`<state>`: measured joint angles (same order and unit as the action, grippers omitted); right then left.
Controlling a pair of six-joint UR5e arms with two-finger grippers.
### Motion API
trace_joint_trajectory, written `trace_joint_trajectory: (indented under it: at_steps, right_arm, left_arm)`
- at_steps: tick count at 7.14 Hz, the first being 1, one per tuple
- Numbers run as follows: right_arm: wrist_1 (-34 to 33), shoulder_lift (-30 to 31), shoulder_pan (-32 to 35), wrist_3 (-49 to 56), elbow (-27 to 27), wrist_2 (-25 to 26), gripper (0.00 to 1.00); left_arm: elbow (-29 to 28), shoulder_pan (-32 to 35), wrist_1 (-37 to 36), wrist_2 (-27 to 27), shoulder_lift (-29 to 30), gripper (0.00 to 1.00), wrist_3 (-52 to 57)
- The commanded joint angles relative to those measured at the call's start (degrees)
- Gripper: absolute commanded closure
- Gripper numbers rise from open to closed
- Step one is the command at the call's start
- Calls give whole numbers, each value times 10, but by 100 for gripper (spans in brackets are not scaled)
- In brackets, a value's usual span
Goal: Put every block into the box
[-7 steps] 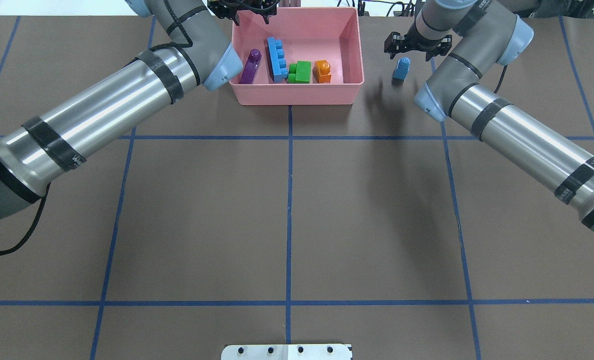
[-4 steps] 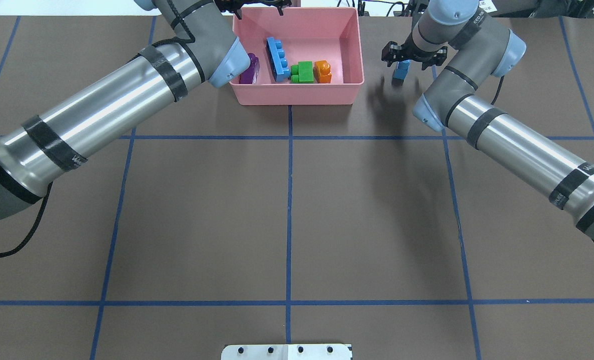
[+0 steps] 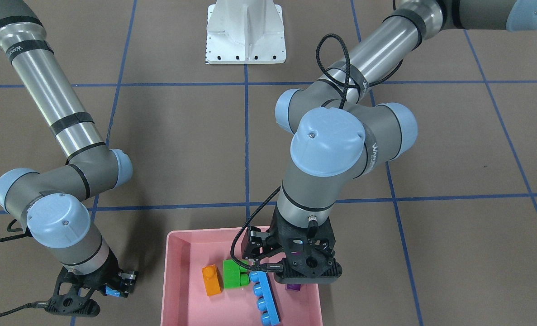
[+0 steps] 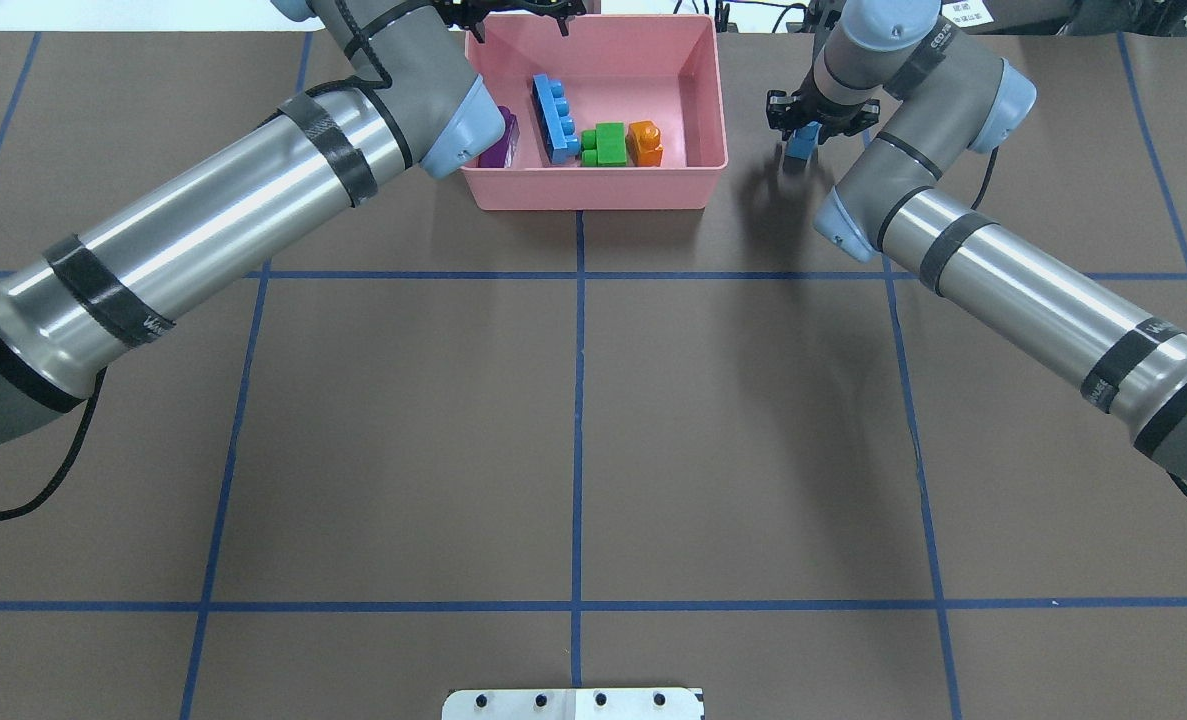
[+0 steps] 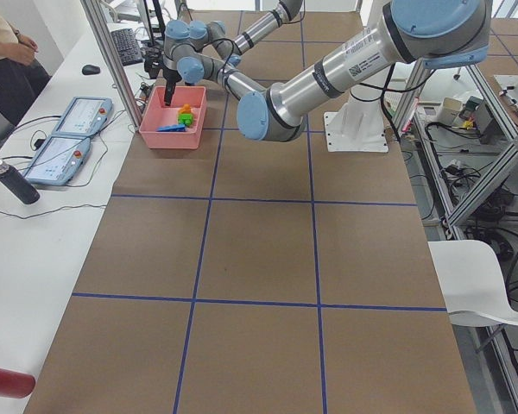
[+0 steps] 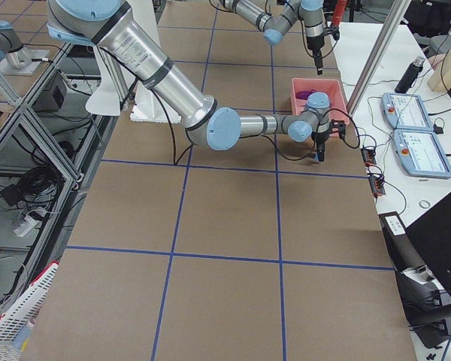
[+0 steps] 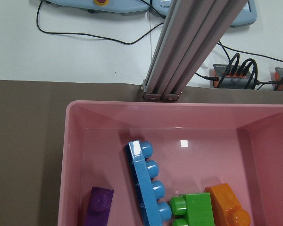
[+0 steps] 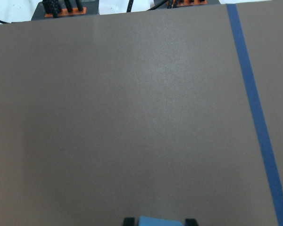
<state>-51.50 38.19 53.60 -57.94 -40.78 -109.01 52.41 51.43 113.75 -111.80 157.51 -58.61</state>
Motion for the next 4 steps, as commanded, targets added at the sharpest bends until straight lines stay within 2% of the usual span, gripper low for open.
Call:
trace_joint_trajectory:
  at_steps: [1,2,3,4]
  right_arm:
    - [0,0,1,-1,-4,-5,100]
    - [-3,-1,20,4,-16,-12,100]
    - [-16,-17,53,4,-28,-56,100]
    - [-68,-53,61,-1,-43,-70,100]
  left_arm:
    - [11,2,-4,-2,-1,0,1]
    - [49,15,-30,-41,-16,0,3]
    - [114,42,-61,-73,-59,0,30]
    - [191,53,-123,-78,-109,0,73]
